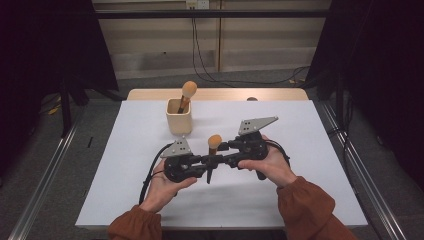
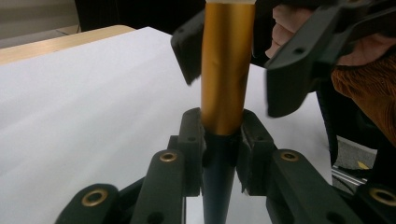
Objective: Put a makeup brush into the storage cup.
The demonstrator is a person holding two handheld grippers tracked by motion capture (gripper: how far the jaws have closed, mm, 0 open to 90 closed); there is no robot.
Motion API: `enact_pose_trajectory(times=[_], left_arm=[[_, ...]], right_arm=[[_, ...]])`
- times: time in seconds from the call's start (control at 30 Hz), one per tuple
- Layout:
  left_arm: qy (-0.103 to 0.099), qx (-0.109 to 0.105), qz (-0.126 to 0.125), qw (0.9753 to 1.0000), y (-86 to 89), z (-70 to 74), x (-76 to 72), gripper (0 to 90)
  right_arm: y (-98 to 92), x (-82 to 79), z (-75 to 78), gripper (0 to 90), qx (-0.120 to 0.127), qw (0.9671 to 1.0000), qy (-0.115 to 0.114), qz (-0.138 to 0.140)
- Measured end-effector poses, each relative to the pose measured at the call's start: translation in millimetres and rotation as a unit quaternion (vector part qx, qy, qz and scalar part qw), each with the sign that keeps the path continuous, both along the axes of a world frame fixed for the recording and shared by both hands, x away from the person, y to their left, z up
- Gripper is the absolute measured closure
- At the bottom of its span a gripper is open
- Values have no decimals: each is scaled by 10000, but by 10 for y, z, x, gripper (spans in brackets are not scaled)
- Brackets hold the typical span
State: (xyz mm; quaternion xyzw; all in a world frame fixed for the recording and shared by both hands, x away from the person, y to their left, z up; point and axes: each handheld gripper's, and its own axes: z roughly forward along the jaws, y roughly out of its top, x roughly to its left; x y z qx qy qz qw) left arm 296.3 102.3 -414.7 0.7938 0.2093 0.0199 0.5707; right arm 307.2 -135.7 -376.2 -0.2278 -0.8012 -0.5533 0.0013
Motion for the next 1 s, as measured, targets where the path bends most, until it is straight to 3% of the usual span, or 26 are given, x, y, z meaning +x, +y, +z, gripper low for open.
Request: enact_pose_trajectory(times=[0.1,0.17,0.33,0.47,0.87,1.0], left_arm=[[-13,18,27,10000,7,2,-2,742],[-28,49,37,10000,15,2,1,742],[-30,54,68,10000,32,4,2,741],[-37,35,83,10000,51,14,6,741],[-58,0,266,9996,184,52,32,741],[-33,-60,343,9994,216,49,71,741]], right_arm=[[-25,-11,-22,394,42,9999,-32,-99],[-47,-22,-49,268,41,9996,-96,-257],[-110,-53,-67,126,112,9987,-289,-408],[-162,-56,-112,27,136,9978,-196,-613],[-319,-114,-227,22,290,9941,-183,-1032],[-372,-136,-248,19,217,9899,-335,-1362]])
